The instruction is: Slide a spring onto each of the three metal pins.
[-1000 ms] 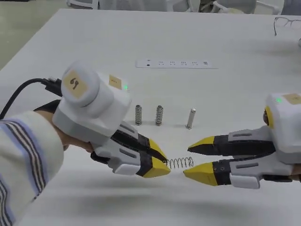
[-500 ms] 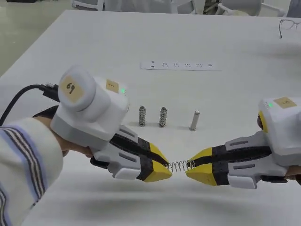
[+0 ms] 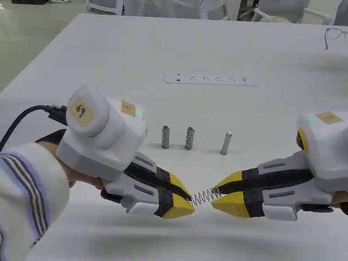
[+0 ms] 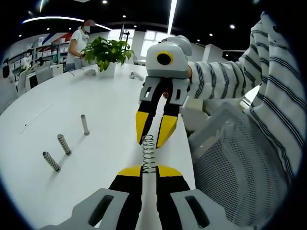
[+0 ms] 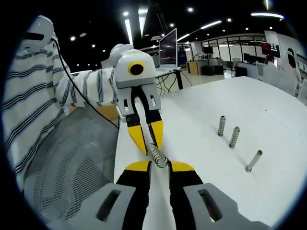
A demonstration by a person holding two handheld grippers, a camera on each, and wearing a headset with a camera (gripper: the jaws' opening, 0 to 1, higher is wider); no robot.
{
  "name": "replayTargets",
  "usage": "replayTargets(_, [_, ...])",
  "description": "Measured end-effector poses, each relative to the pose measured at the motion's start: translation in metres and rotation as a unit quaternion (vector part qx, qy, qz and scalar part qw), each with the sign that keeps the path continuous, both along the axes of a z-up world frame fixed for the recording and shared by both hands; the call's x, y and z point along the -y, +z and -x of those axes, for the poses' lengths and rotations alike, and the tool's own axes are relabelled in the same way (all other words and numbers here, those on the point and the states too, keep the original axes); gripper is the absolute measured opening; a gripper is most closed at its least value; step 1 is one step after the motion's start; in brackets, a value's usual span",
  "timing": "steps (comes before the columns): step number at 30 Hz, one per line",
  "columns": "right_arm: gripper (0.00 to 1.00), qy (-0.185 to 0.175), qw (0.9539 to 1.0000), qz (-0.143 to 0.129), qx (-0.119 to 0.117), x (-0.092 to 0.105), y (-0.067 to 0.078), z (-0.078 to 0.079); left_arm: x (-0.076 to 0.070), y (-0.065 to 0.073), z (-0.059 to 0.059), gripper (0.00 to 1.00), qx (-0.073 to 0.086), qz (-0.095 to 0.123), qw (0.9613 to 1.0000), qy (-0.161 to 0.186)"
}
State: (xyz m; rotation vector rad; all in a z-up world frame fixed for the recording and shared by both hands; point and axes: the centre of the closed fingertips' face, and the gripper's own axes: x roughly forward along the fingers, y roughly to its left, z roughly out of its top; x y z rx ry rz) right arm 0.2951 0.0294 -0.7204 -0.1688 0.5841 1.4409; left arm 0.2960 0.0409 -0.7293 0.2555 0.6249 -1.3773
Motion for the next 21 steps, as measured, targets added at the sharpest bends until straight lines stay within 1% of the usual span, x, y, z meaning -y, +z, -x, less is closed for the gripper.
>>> replayTargets(1, [0.12,0.001,1.0,0.002,0.001,-0.0002,-0.0001,-0.0001,-0.0001,-0.0002,0.0003,0.02,0.0,0.0,1.0,0.0])
replayTargets(3, [0.13,0.0,1.0,0.008,-0.006,0.0004,-0.0013,0.0001,0.0001,-0.0008,0.0007,0.02,-0.002,0.002,1.0,0.0])
replayTargets(5, [0.14,-0.001,0.9999,0.006,-0.01,-0.0003,-0.0011,0.0,0.0003,-0.0018,0.0004,0.02,-0.004,0.007,1.0,0.005])
replayTargets(8, [0.13,0.0,0.9999,0.004,-0.015,-0.0017,-0.0002,0.0008,-0.0007,-0.0065,0.0022,0.02,-0.004,-0.002,1.0,0.002])
replayTargets(9, [0.13,0.001,0.9998,0.002,-0.021,-0.0025,0.0003,0.0018,-0.0007,-0.0066,0.0033,0.02,-0.007,-0.001,1.0,0.001])
replayTargets(10, [0.13,0.001,0.9997,0.004,-0.022,-0.0023,-0.0001,0.0019,0.0003,-0.0057,0.0038,0.02,-0.009,0.004,0.9999,0.002])
replayTargets(11, [0.12,0.002,0.9998,0.009,-0.02,-0.0014,-0.0012,0.0013,0.0005,-0.0049,0.0036,0.02,-0.006,0.007,0.9999,0.002])
replayTargets(16, [0.1,0.004,0.9997,0.012,-0.022,-0.0003,-0.0016,0.0011,0.0012,-0.0043,0.0032,0.02,-0.005,0.011,0.9999,0.004])
replayTargets(19, [0.1,0.015,0.9994,0.026,-0.018,0.0014,-0.0041,0.0026,0.002,-0.0037,0.0028,0.02,-0.002,0.015,0.9999,0.003])
replayTargets(21, [0.1,0.023,0.9991,0.033,-0.013,0.0015,-0.0049,0.004,0.0025,-0.0043,0.0034,0.02,-0.003,0.015,0.9999,0.003])
